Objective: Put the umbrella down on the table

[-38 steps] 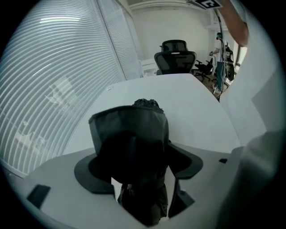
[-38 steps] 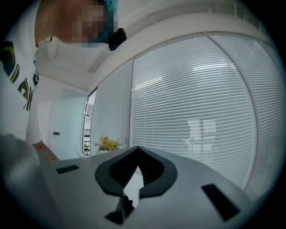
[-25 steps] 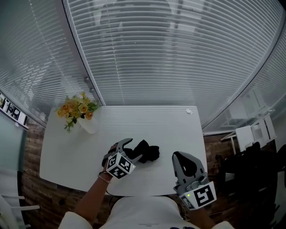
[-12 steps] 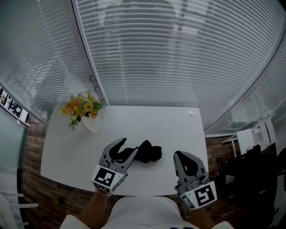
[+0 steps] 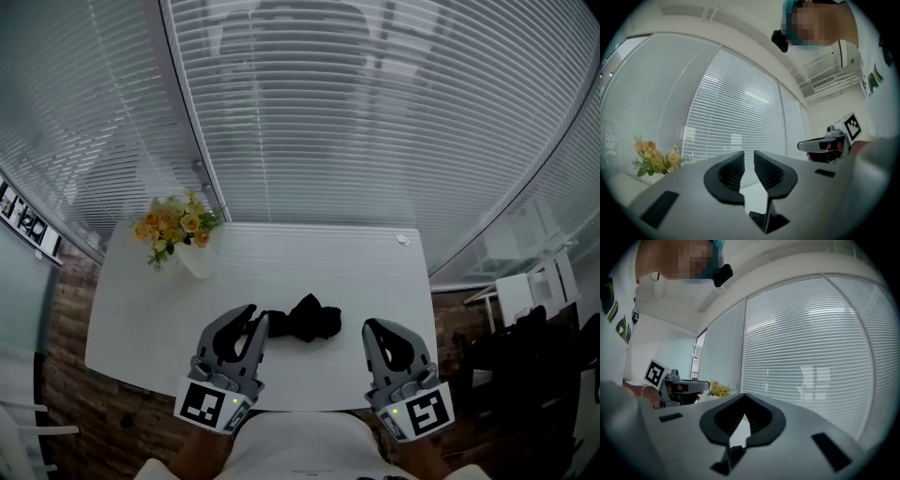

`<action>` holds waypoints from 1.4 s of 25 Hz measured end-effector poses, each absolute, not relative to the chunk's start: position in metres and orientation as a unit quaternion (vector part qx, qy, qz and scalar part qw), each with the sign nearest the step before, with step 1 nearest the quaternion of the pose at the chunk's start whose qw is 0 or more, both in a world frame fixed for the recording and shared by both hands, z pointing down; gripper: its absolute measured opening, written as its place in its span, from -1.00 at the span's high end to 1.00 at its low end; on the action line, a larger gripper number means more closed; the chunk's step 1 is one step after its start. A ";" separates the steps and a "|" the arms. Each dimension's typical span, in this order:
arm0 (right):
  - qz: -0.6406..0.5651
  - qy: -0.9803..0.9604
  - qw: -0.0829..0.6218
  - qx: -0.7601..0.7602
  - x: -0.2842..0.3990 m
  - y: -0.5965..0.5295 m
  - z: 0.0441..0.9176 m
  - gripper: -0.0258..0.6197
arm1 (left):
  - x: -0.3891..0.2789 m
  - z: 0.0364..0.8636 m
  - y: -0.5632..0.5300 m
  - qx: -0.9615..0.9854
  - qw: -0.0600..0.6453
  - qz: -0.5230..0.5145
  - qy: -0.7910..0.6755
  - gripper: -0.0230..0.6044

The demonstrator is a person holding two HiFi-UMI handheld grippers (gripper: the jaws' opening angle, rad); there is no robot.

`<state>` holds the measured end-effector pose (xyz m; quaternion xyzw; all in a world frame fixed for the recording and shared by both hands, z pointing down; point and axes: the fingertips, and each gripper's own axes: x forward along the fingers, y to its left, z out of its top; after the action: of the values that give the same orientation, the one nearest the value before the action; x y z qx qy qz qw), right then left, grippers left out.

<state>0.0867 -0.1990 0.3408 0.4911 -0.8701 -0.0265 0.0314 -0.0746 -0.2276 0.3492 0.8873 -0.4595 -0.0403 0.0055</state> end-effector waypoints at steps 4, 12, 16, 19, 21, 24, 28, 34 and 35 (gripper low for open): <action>-0.028 -0.871 0.037 0.489 0.082 -0.196 0.339 0.89 | -0.080 0.346 -0.220 0.881 0.017 -0.048 -0.469 0.80; -0.030 -0.872 0.043 0.486 0.078 -0.191 0.338 0.89 | -0.087 0.341 -0.207 0.871 0.015 -0.060 -0.487 0.87; -0.032 -0.872 0.043 0.486 0.076 -0.190 0.337 0.89 | -0.091 0.343 -0.204 0.867 0.014 -0.061 -0.494 0.88; -0.033 -0.870 0.046 0.490 0.077 -0.188 0.338 0.89 | -0.091 0.346 -0.203 0.867 0.016 -0.059 -0.495 0.88; -0.033 -0.870 0.048 0.489 0.077 -0.188 0.338 0.89 | -0.090 0.348 -0.203 0.869 0.019 -0.056 -0.492 0.88; -0.034 -0.871 0.051 0.487 0.075 -0.188 0.337 0.89 | -0.086 0.347 -0.202 0.874 0.023 -0.053 -0.483 0.88; -0.036 -0.871 0.051 0.488 0.074 -0.189 0.337 0.89 | -0.084 0.344 -0.202 0.877 0.020 -0.056 -0.478 0.88; -0.038 -0.872 0.052 0.486 0.072 -0.189 0.337 0.89 | -0.084 0.346 -0.203 0.878 0.022 -0.053 -0.475 0.88; -0.038 -0.872 0.053 0.486 0.072 -0.189 0.337 0.89 | -0.084 0.347 -0.203 0.878 0.023 -0.052 -0.475 0.88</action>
<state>0.0716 -0.1893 0.3368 0.4858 -0.8716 -0.0377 0.0531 -0.0837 -0.2030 0.3466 0.8784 -0.4746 -0.0522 0.0227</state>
